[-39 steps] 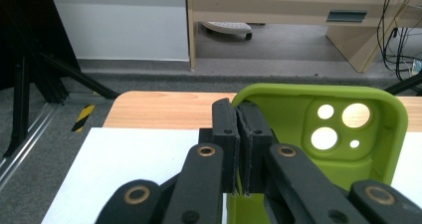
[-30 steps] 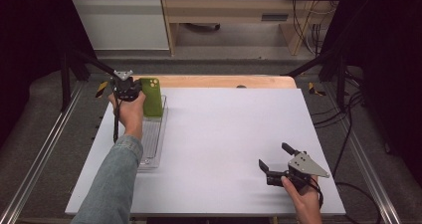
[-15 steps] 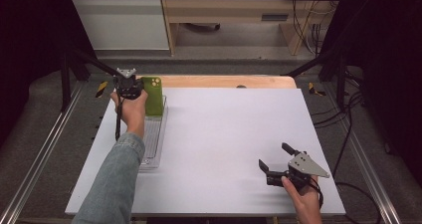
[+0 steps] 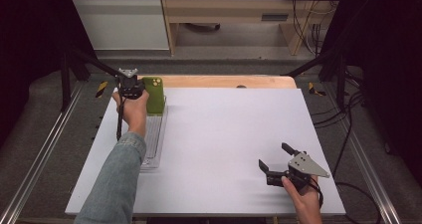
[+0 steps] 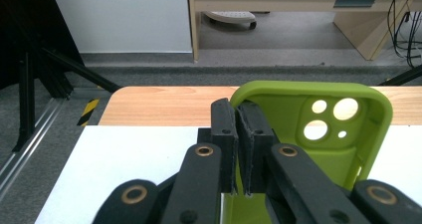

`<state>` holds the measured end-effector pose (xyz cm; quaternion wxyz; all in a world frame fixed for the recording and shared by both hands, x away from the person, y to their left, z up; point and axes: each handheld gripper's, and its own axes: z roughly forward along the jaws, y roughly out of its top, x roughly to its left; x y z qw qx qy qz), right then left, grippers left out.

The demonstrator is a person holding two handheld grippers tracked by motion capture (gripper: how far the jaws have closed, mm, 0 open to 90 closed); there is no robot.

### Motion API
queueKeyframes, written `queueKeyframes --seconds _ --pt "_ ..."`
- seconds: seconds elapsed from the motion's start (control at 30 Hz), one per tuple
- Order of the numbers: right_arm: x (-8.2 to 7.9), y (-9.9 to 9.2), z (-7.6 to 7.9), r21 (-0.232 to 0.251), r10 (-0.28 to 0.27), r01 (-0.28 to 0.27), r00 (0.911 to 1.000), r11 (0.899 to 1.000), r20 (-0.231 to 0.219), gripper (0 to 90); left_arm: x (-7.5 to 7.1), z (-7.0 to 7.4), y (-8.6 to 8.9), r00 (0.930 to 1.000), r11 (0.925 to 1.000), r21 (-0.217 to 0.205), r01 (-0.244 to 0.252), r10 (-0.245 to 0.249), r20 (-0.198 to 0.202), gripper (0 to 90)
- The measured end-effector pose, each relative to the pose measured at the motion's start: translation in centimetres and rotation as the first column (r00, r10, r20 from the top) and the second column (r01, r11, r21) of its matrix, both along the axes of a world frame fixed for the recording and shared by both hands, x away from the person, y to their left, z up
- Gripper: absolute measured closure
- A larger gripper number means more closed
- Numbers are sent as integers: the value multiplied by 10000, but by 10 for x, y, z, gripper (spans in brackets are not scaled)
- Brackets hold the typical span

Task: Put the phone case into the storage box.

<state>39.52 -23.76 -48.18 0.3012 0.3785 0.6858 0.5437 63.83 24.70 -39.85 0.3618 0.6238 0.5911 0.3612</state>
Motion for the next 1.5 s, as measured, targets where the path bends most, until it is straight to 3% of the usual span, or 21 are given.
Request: queueKeyframes --seconds 0.07,0.33,0.5,0.93,1.07,1.5 --pt "0 0 0 -2 10 -10 10000 10000 -11 21 -1 1 -1 10000 10000 63 -32 32 60 835" --pt "0 2 0 -56 82 -82 10000 10000 3 21 -10 9 -1 9990 9992 35 405 -406 189 531" --pt "-1 4 1 -103 91 -90 10000 9999 33 21 -24 13 -1 9977 9980 8 637 -637 237 440" --pt "-1 4 2 -87 81 -81 9999 9999 80 21 -50 12 -1 9928 9936 96 1123 -1126 416 318" --pt "-2 5 2 -120 120 -119 9999 9999 88 22 -54 13 -3 9888 9898 318 1390 -1405 500 290" --pt "-3 4 1 -87 98 -97 9999 9999 83 21 -62 17 -16 9823 9829 235 1824 -1832 400 176"
